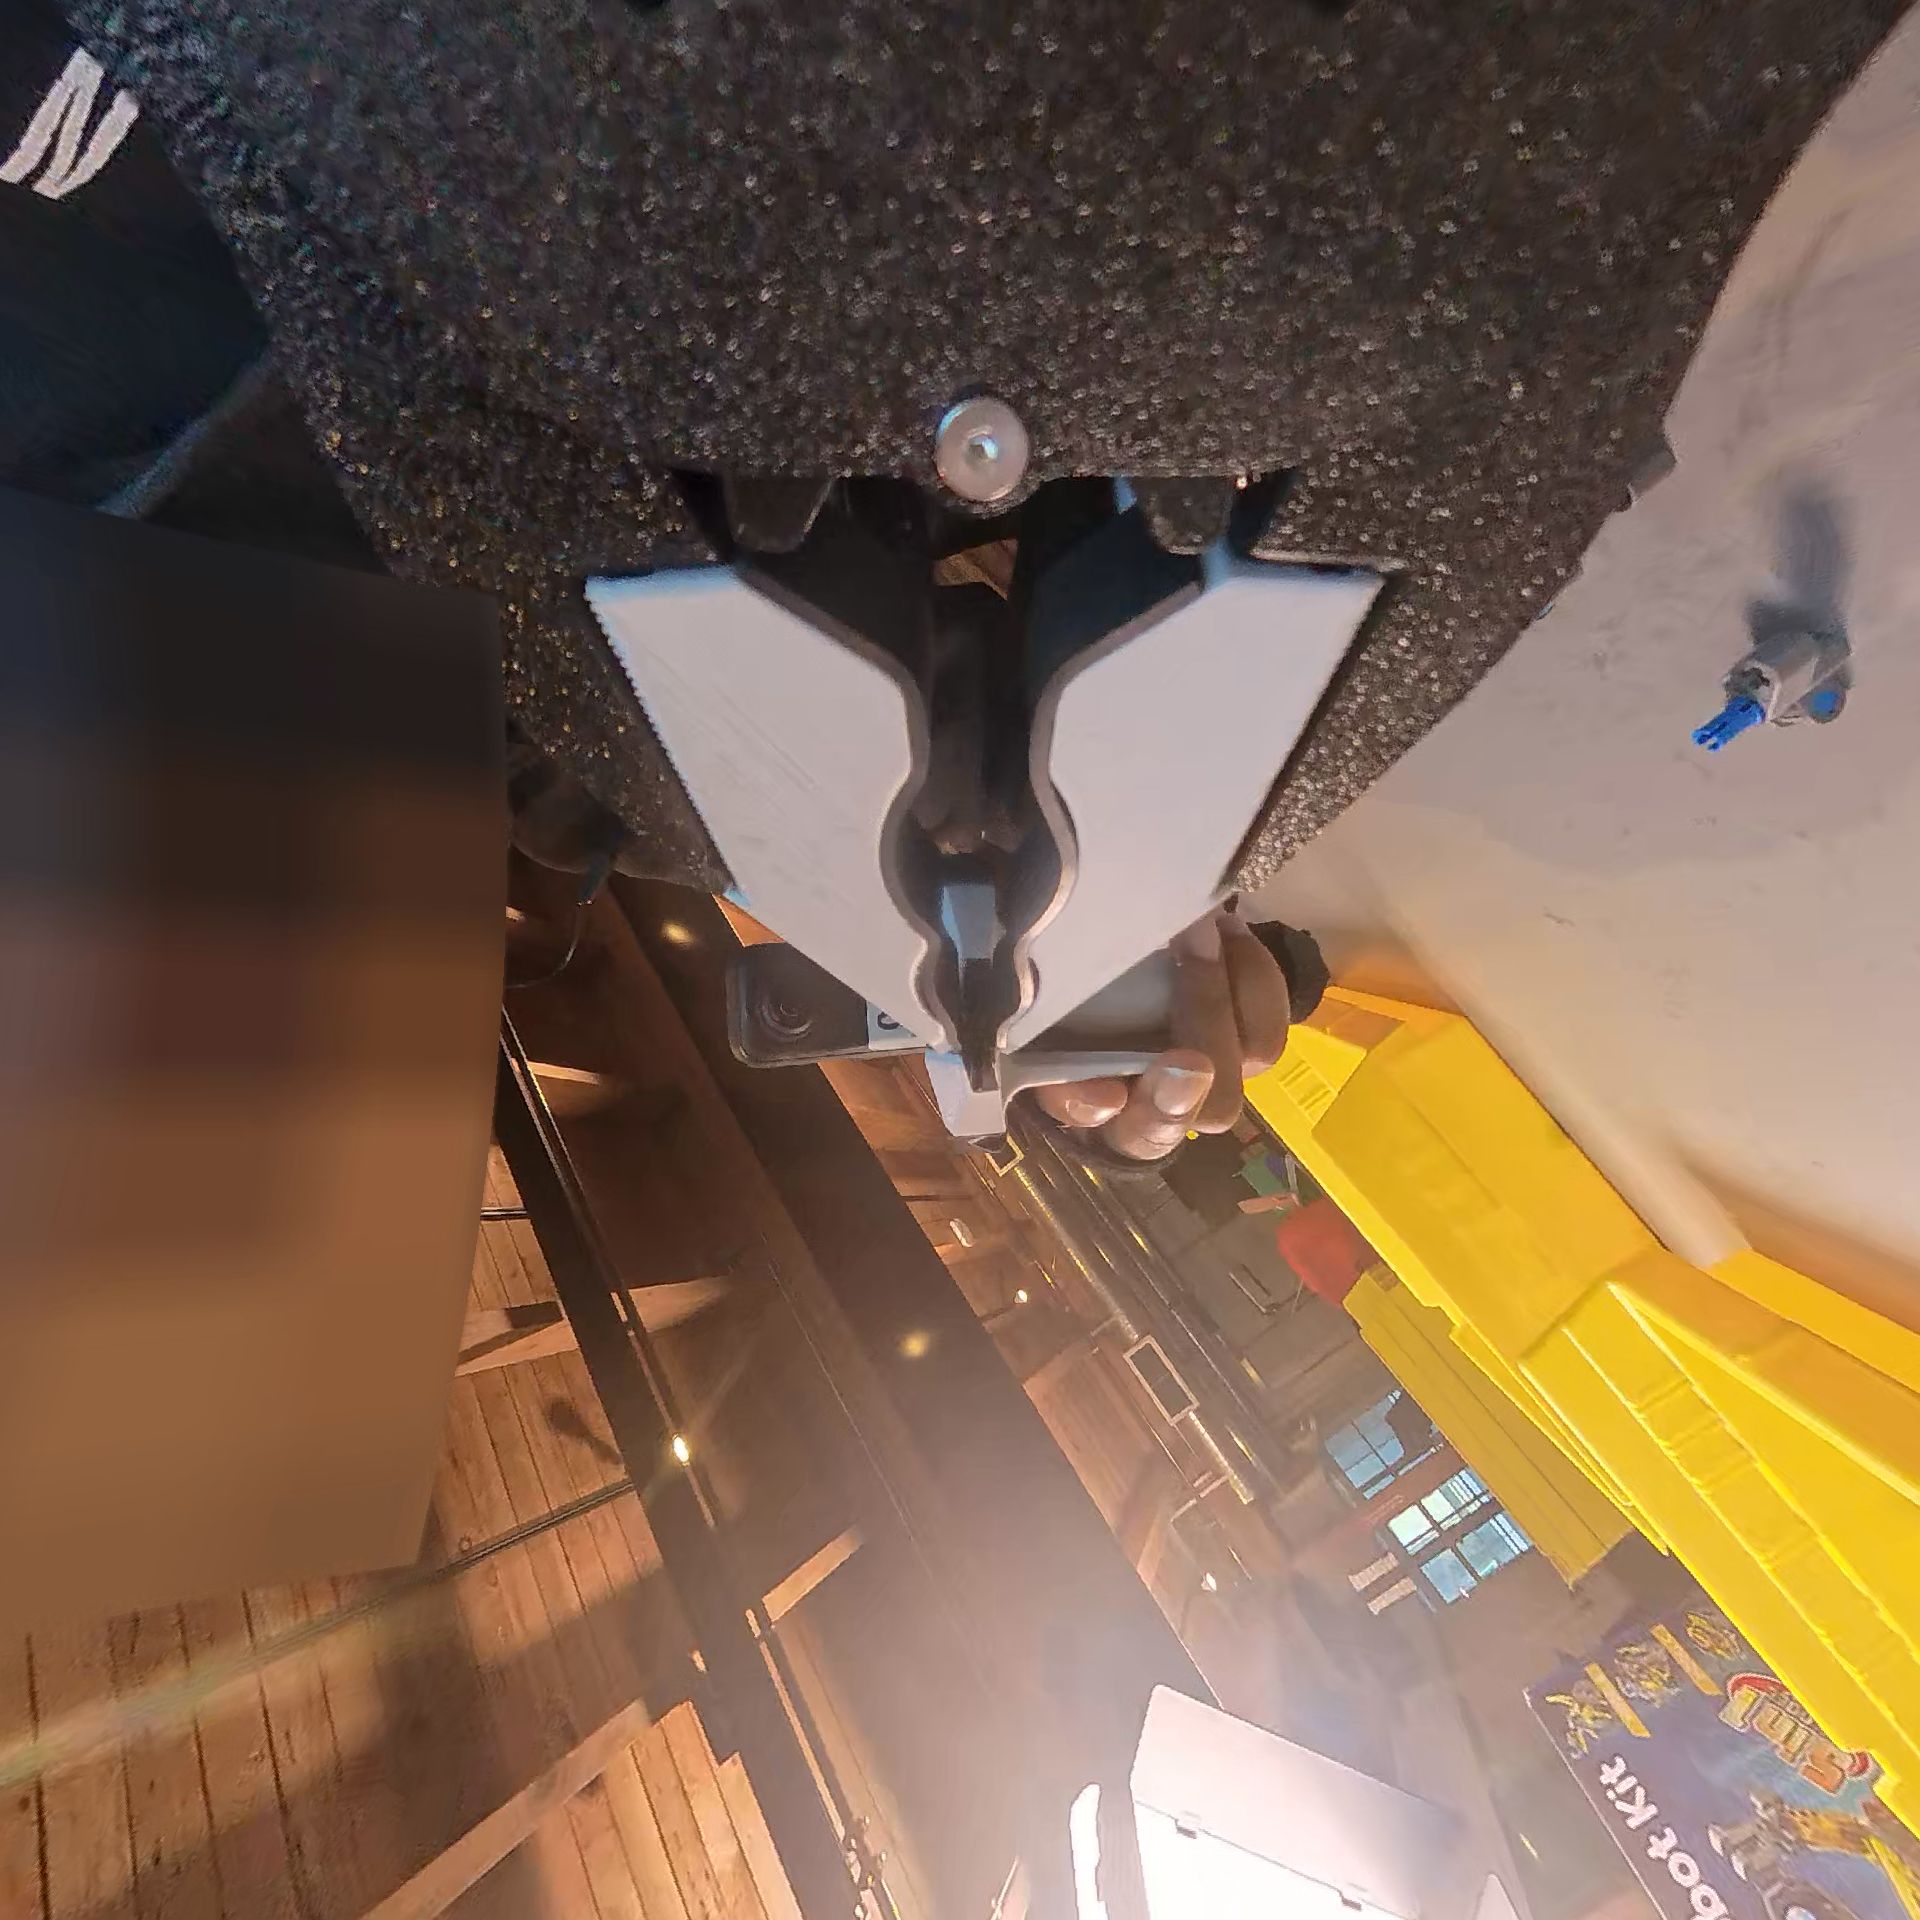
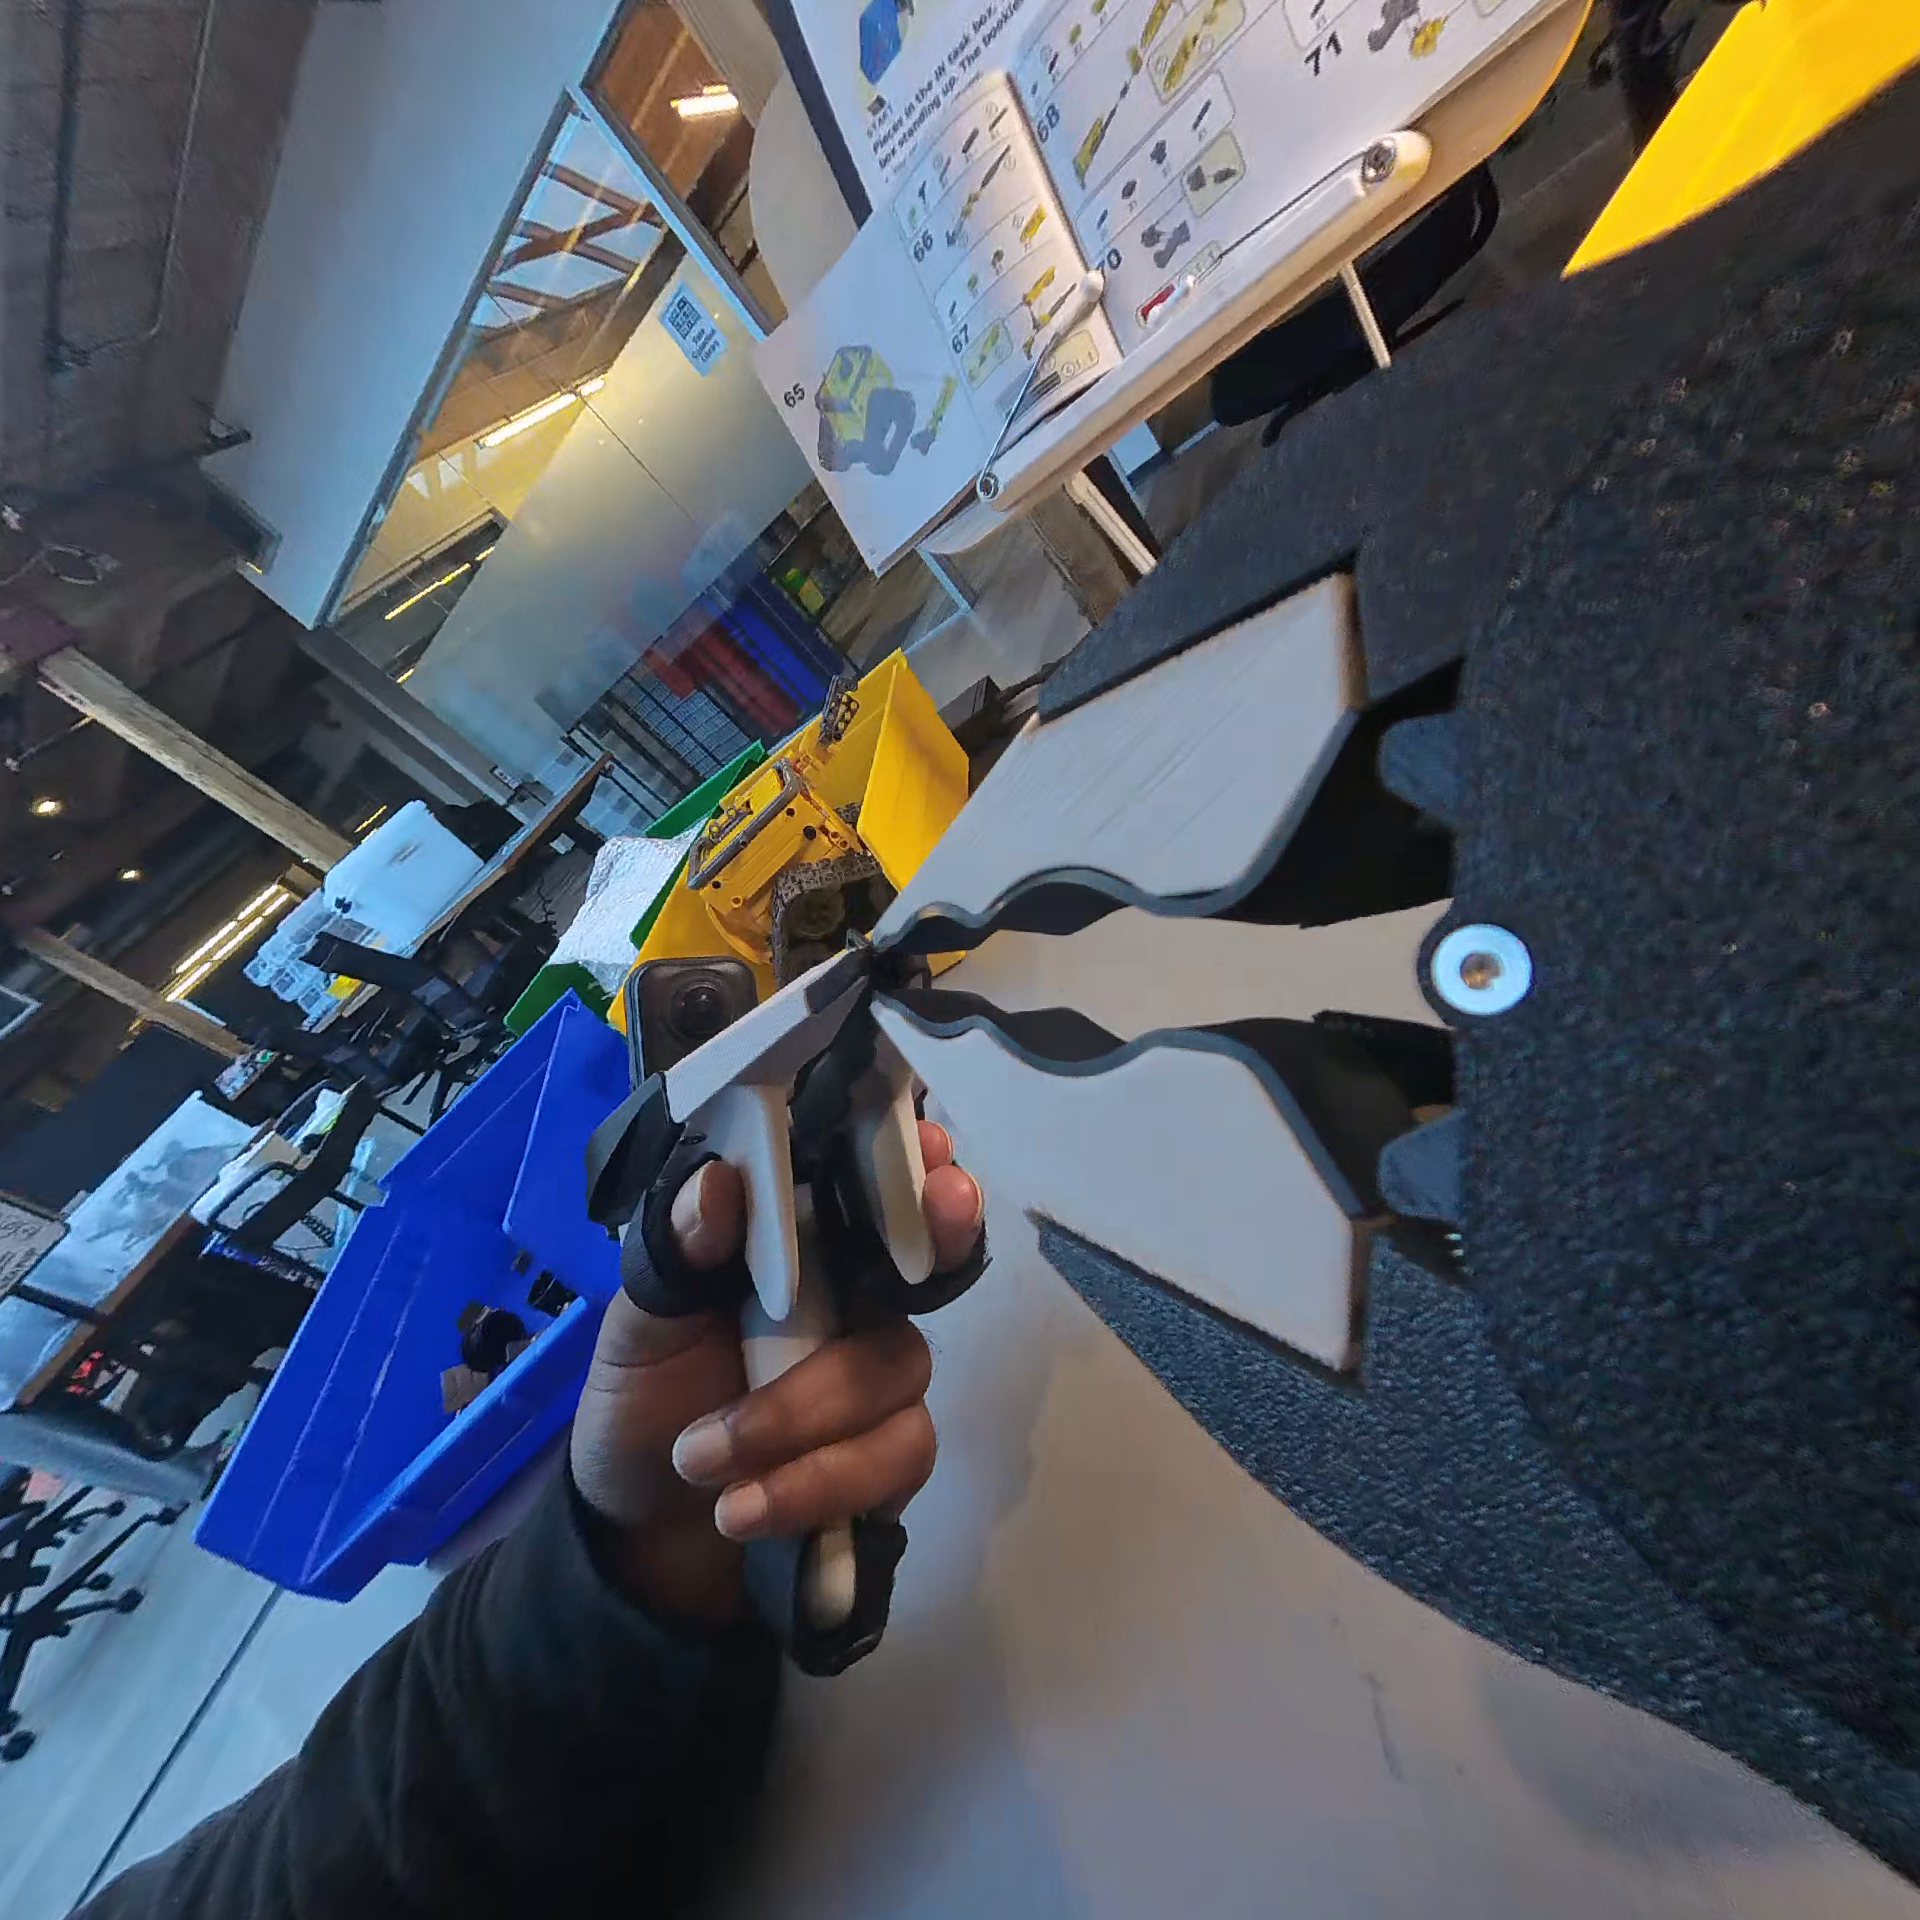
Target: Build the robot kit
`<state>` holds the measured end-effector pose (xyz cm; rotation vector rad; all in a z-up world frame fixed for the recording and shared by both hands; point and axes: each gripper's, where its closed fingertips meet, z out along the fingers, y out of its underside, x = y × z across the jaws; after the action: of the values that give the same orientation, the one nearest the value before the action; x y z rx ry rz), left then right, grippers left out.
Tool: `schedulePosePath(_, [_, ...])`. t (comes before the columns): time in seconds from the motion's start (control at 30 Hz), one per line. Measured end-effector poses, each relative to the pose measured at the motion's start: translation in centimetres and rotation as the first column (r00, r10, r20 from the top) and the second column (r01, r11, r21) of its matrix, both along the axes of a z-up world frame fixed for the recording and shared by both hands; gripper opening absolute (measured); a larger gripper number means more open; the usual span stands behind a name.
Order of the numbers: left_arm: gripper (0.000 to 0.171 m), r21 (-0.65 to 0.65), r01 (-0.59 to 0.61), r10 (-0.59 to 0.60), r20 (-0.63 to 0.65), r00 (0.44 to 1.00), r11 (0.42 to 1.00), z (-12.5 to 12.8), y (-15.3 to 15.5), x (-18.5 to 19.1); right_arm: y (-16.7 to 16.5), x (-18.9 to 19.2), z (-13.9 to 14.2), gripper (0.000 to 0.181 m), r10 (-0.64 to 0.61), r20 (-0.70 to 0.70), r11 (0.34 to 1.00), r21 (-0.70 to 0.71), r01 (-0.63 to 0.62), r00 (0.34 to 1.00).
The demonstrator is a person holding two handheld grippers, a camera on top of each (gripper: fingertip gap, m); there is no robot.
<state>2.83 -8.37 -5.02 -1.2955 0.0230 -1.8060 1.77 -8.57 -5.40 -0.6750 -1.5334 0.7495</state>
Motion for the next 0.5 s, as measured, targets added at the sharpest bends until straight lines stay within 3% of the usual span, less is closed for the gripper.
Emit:
schedulePosePath(0.17, [0.006, -0.022, 0.019, -0.019, -0.033, 0.999, 1.0, -0.7, 0.2, 0.2, 0.2, 0.2, -0.7, 0.005, 0.028, 0.039, 0.998, -0.051, -0.026, 0.999])
schedulePosePath(0.23, [0.013, 0.026, 0.005, -0.002, -0.124, 0.992, 1.0, -0.8, 0.1, 0.0, 0.5, 0.4, -0.9, 0.005, 0.052, 0.041, 0.992, -0.118, -0.047, 0.998])
schedulePosePath(0.3, [0.018, 0.086, -0.019, 0.044, -0.304, 0.952, 0.996, -1.6, 0.0, -0.2, 1.5, 1.0, -0.8, 0.004, 0.055, 0.033, 0.98, -0.192, -0.048, 0.998])
schedulePosePath(0.33, [0.021, 0.11, -0.023, 0.07, -0.45, 0.89, 0.994, -3.0, 0.1, -0.3, 2.1, 1.2, -1.0, 0.004, 0.064, 0.049, 0.971, -0.231, -0.051, 0.997])
schedulePosePath(0.4, [0.025, 0.144, -0.01, 0.115, -0.744, 0.658, 0.99, -6.9, 0.3, -0.7, 3.6, 1.8, -1.5, 0.005, 0.059, 0.069, 0.955, -0.294, -0.037, 0.996])
schedulePosePath(0.47, [0.026, 0.164, 0.039, 0.134, -0.902, 0.411, 0.986, -10.3, 0.1, -1.3, 5.2, 2.2, -2.5, 0.005, 0.049, 0.099, 0.94, -0.341, -0.012, 0.994])
schedulePosePath(0.5, [0.026, 0.159, 0.07, 0.127, -0.934, 0.335, 0.985, -11.4, -0.1, -1.2, 5.9, 2.3, -3.0, 0.005, 0.036, 0.107, 0.934, -0.356, 0.004, 0.994])
